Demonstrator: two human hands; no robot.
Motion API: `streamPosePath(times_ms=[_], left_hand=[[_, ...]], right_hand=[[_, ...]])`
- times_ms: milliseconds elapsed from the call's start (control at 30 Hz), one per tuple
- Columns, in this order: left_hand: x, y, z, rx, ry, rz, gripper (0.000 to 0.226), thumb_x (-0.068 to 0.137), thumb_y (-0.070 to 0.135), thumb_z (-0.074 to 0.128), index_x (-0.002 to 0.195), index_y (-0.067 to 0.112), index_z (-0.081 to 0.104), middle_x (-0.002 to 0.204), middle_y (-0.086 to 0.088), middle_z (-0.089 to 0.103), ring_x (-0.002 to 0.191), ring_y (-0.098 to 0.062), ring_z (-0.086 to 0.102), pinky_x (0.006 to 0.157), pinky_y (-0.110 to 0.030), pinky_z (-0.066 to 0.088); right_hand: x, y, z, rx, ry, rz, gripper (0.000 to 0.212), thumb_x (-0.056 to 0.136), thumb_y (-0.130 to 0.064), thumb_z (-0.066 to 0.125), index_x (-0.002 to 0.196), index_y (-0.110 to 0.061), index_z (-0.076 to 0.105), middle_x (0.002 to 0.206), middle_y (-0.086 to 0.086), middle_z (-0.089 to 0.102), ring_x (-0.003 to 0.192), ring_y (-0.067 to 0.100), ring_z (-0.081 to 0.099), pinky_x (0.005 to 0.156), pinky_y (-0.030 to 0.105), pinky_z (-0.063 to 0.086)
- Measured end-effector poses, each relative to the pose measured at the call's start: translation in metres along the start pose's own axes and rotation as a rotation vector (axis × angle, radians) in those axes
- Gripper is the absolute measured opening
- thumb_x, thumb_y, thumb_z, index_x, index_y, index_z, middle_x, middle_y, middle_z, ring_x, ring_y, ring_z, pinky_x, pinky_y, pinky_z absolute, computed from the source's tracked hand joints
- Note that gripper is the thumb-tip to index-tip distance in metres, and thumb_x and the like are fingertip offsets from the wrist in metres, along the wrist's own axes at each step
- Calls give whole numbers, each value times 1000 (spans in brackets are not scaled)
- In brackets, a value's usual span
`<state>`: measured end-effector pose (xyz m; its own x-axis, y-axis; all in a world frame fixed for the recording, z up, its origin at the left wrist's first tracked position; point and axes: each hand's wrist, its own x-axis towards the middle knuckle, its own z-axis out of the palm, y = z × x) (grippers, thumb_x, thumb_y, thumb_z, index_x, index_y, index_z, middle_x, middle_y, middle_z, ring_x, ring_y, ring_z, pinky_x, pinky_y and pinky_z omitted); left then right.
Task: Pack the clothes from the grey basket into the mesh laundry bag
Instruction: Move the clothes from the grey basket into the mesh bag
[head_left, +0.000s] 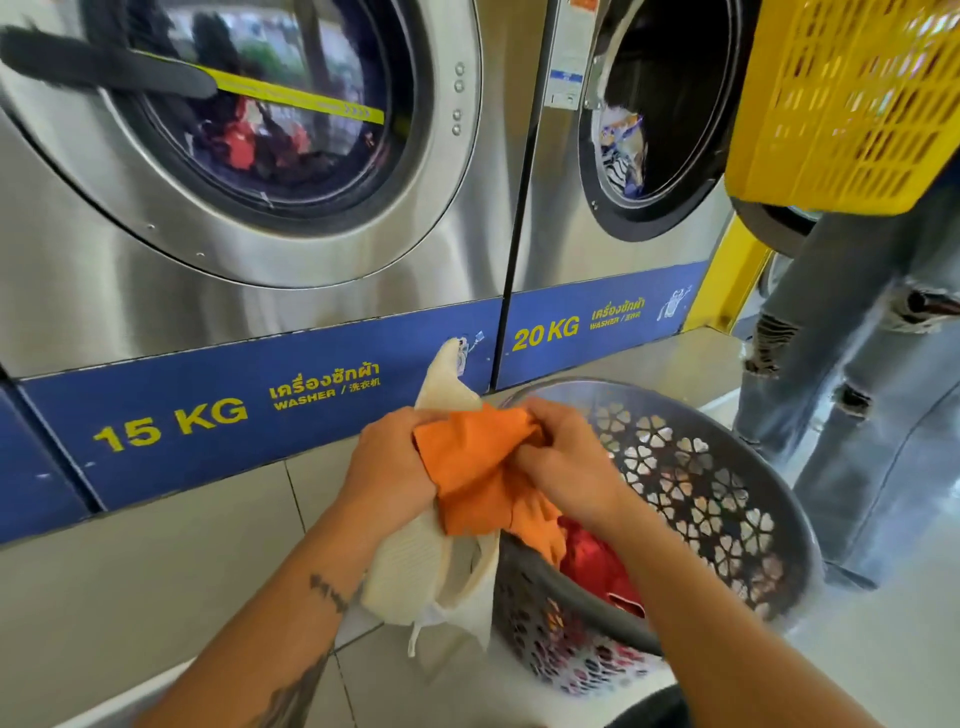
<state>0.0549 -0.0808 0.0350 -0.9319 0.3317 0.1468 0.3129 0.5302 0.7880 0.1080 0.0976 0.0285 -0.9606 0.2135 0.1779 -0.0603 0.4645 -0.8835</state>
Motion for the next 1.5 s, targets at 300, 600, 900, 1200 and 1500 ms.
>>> streamPosePath(times_ms=[300,600,900,1200,1500], left_hand=[[15,-16,-6,-11,-98,-43,38,85,13,66,116,34,72,126,1,66,114,-19,59,88,-27,43],[19,-35,-18,50,-104,-56,50,87,6,54,120,43,66,141,10,55,113,-10,57,79,-20,42],[17,-30,-15,50,-113,-61,51,92,4,53,127,39,62,146,6,50,64,3,47,44,3,37],[10,-28,-11,49,-108,-112,48,95,8,55,131,39,59,148,4,46,74,-4,53,46,-8,44],[11,-33,-2,-58,-73,-163,47,94,11,56,130,40,59,148,3,46,112,-20,58,53,-10,43]], right_hand=[[0,32,57,-200,106,92,11,73,-27,57,80,-28,48,76,1,61,76,23,57,69,38,49],[5,41,75,-692,-103,-186,20,80,-18,56,95,-20,69,104,2,63,100,26,58,74,33,45],[0,33,64,-750,-268,-288,23,76,-21,51,87,-28,71,89,-12,70,90,10,57,66,22,42],[15,58,27,-250,-16,279,63,84,-9,56,143,-26,42,130,-2,49,118,20,50,91,32,42],[16,66,28,-175,-94,418,20,88,-8,54,70,-16,54,66,2,52,64,17,48,62,32,38]])
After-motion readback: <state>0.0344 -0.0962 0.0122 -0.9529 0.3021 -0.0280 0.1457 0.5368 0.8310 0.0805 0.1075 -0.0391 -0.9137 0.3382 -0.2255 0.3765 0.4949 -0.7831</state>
